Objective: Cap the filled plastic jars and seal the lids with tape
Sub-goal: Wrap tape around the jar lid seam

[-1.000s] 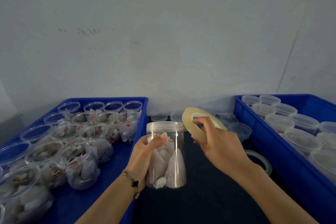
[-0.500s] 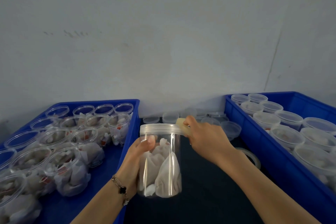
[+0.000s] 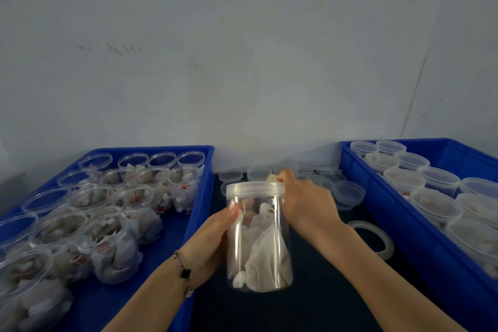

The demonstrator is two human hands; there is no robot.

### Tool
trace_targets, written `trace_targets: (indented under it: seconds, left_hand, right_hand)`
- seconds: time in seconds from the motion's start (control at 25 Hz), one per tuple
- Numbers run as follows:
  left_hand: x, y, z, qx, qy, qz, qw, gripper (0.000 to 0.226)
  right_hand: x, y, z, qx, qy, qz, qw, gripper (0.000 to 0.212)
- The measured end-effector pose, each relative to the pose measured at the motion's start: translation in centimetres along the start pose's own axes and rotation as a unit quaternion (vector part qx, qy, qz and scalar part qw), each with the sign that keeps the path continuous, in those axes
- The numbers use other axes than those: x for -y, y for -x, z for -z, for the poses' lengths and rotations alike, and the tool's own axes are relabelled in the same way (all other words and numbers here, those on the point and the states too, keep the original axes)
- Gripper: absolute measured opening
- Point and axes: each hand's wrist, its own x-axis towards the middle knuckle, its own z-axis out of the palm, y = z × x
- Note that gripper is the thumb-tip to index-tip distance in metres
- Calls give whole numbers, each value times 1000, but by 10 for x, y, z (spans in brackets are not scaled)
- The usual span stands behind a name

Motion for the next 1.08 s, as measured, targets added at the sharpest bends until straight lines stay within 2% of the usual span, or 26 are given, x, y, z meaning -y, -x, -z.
trace_targets:
  seconds: [0.04,0.12,0.16,0.24,0.4,0.44,0.48,0.52,0.56,0.68,0.8,0.92,1.08]
  left_hand:
    - [-3,-1,2,7,-10,9,1000,121]
    - [-7,-4,0,-46,2,26,999,78]
    - [-1,-1,6,-55,26,20,998,63]
    - [11,-4,15,-66,15,5,998,49]
    - [13,-13,2,-58,-95,13,994,32]
    - [12,-14,-2,-62,-148,0,987,43]
    - [11,-14,-4,-66,-185,-26,980,65]
    - [10,-12,-5,-78,-201,-50,975,83]
    - [8,-10,-2,-96,-193,-61,974,91]
    - [5,-7,7,-140,-139,-60,979,96]
    - [5,-9,10,-150,-105,-49,982,88]
    - [3,-6,12,-120,-58,-44,990,87]
    - [1,-7,15,-65,2,-31,997,82]
  right_hand:
    - [-1,0,-1,1,5,-8,1000,4]
    - [-2,1,-2,1,22,-28,999,3]
    - [-3,1,-3,3,32,-35,999,8]
    - [-3,2,-7,13,49,-44,998,19]
    - [9,-1,-11,30,49,-58,997,22]
    - [13,-2,-13,28,47,-60,997,21]
    - [15,-2,-14,24,44,-55,997,20]
    - [16,-1,-15,22,39,-43,998,16]
    - [16,0,-16,20,30,-26,999,12]
    - [6,4,-10,11,17,42,999,18]
    - [-3,11,-1,-27,-19,59,998,26]
    - [-10,13,0,-35,17,75,996,21]
    - [-19,3,7,-15,102,43,994,18]
